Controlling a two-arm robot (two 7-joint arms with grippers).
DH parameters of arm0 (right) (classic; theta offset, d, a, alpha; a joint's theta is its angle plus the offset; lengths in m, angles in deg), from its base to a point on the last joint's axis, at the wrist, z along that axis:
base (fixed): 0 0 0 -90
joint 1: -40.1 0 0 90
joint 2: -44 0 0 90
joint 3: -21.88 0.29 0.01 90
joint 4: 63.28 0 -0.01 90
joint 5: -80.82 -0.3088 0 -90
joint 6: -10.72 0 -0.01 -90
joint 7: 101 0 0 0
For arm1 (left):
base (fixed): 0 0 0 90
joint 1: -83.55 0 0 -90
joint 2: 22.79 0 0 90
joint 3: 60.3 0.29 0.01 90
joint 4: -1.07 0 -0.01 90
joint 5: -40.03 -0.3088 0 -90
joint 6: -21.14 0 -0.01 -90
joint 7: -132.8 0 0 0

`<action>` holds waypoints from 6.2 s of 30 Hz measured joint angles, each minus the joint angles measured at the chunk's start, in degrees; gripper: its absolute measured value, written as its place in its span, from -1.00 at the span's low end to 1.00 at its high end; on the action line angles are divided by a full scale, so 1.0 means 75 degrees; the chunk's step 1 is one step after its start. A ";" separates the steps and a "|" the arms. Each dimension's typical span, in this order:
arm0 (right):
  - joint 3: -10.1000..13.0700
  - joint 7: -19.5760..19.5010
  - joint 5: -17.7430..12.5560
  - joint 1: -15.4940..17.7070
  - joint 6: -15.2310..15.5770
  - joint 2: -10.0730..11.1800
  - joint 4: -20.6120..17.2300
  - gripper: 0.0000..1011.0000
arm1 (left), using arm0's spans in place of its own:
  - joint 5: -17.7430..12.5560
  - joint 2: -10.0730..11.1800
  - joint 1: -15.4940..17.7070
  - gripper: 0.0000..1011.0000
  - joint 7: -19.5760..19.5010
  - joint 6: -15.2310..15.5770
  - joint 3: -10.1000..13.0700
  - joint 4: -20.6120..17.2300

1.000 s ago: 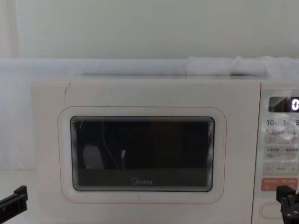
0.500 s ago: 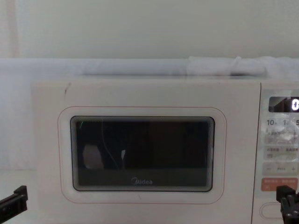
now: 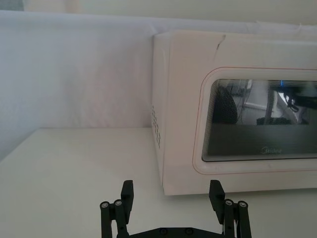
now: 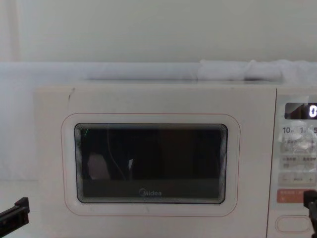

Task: Press the button to open the microwave door with one hand; close the microwave door with the other hand.

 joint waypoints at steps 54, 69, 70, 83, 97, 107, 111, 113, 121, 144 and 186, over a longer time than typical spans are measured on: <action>0.0764 0.1382 -0.1050 -0.1780 0.2640 -0.0056 0.1605 -1.00 | 0.0000 0.0000 0.0000 0.98 0.0000 0.0000 0.0000 0.0000; 0.0600 0.1166 -0.1011 -0.2068 0.2429 -0.0134 0.2002 -1.00 | 0.0000 0.0000 0.0000 0.98 0.0000 0.0000 0.0001 0.0000; 0.0581 0.1142 -0.0982 -0.2104 0.2434 -0.0140 0.2015 -1.00 | 0.0000 0.0000 0.0000 0.98 0.0000 0.0000 0.0001 0.0000; 0.0500 0.1065 -0.0835 -0.2289 0.2496 -0.0230 0.2153 -1.00 | 0.0000 0.0000 0.0000 0.98 0.0000 0.0000 0.0001 0.0000; 0.0603 0.0955 -0.0756 -0.2178 0.2519 -0.0315 0.2101 -1.00 | 0.0000 0.0000 0.0000 0.98 0.0000 0.0000 0.0001 0.0000; 0.0650 0.0941 -0.0684 -0.2166 0.2503 -0.0362 0.2098 -1.00 | 0.0000 -0.0001 0.0000 0.98 0.0000 0.0000 0.0001 0.0000; 0.0657 0.0941 -0.0659 -0.2180 0.2498 -0.0382 0.2125 -1.00 | 0.0000 0.0000 0.0000 0.98 0.0000 0.0000 0.0001 0.0000; 0.0659 0.0941 -0.0646 -0.2192 0.2495 -0.0395 0.2141 -1.00 | 0.0000 0.0000 0.0000 0.98 0.0000 0.0000 0.0000 0.0000; 0.0653 0.0943 -0.0597 -0.2265 0.2466 -0.0443 0.2259 -1.00 | 0.0000 0.0000 0.0000 0.98 0.0000 0.0000 0.0001 0.0000; 0.0659 0.0942 -0.0482 -0.2515 0.2301 -0.0598 0.2623 -1.00 | 0.0000 0.0000 0.0000 0.98 0.0000 0.0000 0.0000 0.0000; 0.0684 0.0811 -0.0385 -0.2687 0.2003 -0.0863 0.2920 -1.00 | 0.0000 0.0000 0.0000 0.98 0.0000 0.0000 0.0001 0.0000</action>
